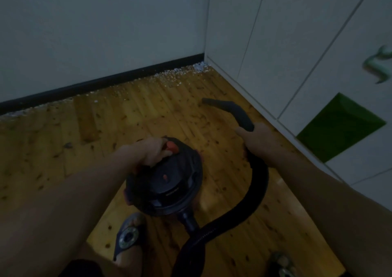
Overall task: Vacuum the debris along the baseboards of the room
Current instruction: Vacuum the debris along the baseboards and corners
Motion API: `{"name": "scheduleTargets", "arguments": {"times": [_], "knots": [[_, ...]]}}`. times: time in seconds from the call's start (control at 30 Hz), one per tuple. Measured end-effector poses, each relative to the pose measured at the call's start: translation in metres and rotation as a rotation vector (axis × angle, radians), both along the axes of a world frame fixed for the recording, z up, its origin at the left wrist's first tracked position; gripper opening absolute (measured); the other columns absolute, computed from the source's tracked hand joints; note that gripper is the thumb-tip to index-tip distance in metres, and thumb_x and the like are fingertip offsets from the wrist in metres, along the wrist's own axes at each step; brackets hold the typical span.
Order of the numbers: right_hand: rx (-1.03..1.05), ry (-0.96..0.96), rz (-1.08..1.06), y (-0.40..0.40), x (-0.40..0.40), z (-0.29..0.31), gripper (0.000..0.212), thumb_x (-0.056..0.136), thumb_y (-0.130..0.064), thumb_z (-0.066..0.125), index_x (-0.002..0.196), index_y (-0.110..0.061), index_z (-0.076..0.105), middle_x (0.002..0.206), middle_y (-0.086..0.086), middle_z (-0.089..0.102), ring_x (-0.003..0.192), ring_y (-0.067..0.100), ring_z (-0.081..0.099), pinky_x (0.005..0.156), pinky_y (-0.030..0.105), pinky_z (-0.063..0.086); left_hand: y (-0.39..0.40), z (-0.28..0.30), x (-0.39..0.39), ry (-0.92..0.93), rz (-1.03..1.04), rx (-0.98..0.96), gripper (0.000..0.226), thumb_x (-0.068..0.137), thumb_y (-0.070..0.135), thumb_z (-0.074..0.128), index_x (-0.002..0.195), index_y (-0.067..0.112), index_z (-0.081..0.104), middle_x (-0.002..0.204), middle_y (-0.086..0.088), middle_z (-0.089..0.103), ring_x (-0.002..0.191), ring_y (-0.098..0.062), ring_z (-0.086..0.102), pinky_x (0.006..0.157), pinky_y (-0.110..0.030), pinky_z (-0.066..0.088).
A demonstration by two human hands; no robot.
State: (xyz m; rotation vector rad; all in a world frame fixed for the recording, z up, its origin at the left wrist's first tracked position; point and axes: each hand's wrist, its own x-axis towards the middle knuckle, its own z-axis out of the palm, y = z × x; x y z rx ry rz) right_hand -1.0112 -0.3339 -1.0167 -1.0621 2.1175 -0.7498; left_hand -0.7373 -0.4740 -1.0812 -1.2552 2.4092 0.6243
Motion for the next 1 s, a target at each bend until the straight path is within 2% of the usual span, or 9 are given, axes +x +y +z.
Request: {"name": "scheduleTargets", "arguments": {"times": [0.07,0.13,0.3,0.43,0.5,0.57,0.67,0.8,1.0], "knots": [[-0.022,-0.193,-0.129,0.001,0.003,-0.004,0.033,0.1,-0.039,0.064,0.088,-0.008,0.059,0.058,0.009,0.059,0.048,0.026,0.06,0.055,0.045,0.06,0.004,-0.001,-0.002,-0.015,-0.032,-0.004,0.041,0.105,0.048,0.049,0.13,0.016,0.054,0.123,-0.009,0.065,0.112,-0.03,0.061,0.09,-0.036,0.046],[-0.032,-0.386,-0.225,0.001,0.012,0.001,0.031,0.099,-0.039,0.067,0.093,-0.009,0.059,0.055,0.007,0.057,0.046,0.024,0.058,0.051,0.038,0.057,0.012,-0.006,-0.006,-0.031,-0.05,-0.028,0.043,0.104,0.052,0.048,0.131,0.018,0.055,0.128,-0.007,0.064,0.116,-0.029,0.06,0.097,-0.039,0.046],[0.063,-0.624,-0.217,0.02,0.047,0.004,0.031,0.094,-0.036,0.074,0.092,-0.006,0.065,0.065,0.007,0.063,0.052,0.022,0.063,0.052,0.034,0.053,0.039,-0.016,-0.02,0.104,0.035,0.073,0.051,0.104,0.047,0.051,0.143,0.013,0.049,0.142,-0.013,0.058,0.129,-0.032,0.054,0.101,-0.038,0.042],[0.105,-0.569,-0.138,0.003,0.067,0.018,0.031,0.097,-0.028,0.071,0.11,0.0,0.064,0.073,0.016,0.066,0.045,0.021,0.067,0.044,0.03,0.056,0.07,-0.018,-0.035,0.139,0.008,-0.04,0.032,0.106,0.043,0.045,0.117,0.015,0.054,0.119,-0.013,0.067,0.108,-0.033,0.063,0.075,-0.036,0.041],[0.065,-0.558,-0.083,-0.011,0.075,0.022,0.031,0.098,-0.028,0.07,0.111,-0.001,0.06,0.077,0.019,0.065,0.046,0.024,0.066,0.043,0.03,0.054,0.076,-0.02,-0.038,0.175,0.008,-0.139,0.033,0.104,0.049,0.044,0.108,0.018,0.053,0.109,-0.011,0.069,0.098,-0.031,0.065,0.069,-0.036,0.041],[0.042,-0.507,-0.056,-0.011,0.077,0.01,0.027,0.1,-0.028,0.067,0.092,-0.004,0.059,0.063,0.013,0.061,0.05,0.027,0.063,0.048,0.033,0.054,0.075,-0.02,-0.039,0.175,-0.004,-0.221,0.036,0.101,0.057,0.043,0.101,0.021,0.051,0.101,-0.008,0.069,0.09,-0.03,0.065,0.065,-0.036,0.041],[0.033,-0.454,-0.037,0.002,0.074,-0.015,0.039,0.102,-0.028,0.063,0.071,-0.005,0.056,0.053,0.011,0.057,0.046,0.025,0.058,0.047,0.033,0.05,0.072,-0.027,-0.046,0.187,-0.019,-0.348,0.047,0.097,0.069,0.039,0.103,0.024,0.05,0.09,-0.004,0.067,0.081,-0.027,0.066,0.059,-0.035,0.04],[0.032,-0.536,-0.088,-0.01,0.066,-0.013,0.033,0.101,-0.023,0.064,0.074,-0.005,0.057,0.054,0.014,0.054,0.044,0.025,0.054,0.044,0.032,0.048,0.068,-0.028,-0.052,0.18,-0.028,-0.401,0.051,0.095,0.073,0.035,0.103,0.025,0.048,0.085,-0.003,0.066,0.075,-0.025,0.065,0.056,-0.035,0.041],[0.055,-0.574,-0.013,-0.032,0.066,-0.014,0.028,0.094,-0.017,0.068,0.07,-0.007,0.058,0.06,0.015,0.059,0.058,0.03,0.057,0.059,0.039,0.05,0.063,-0.028,-0.056,0.123,0.029,-0.323,0.063,0.091,0.081,0.039,0.092,0.02,0.056,0.095,-0.006,0.07,0.086,-0.027,0.067,0.066,-0.037,0.048]]}}
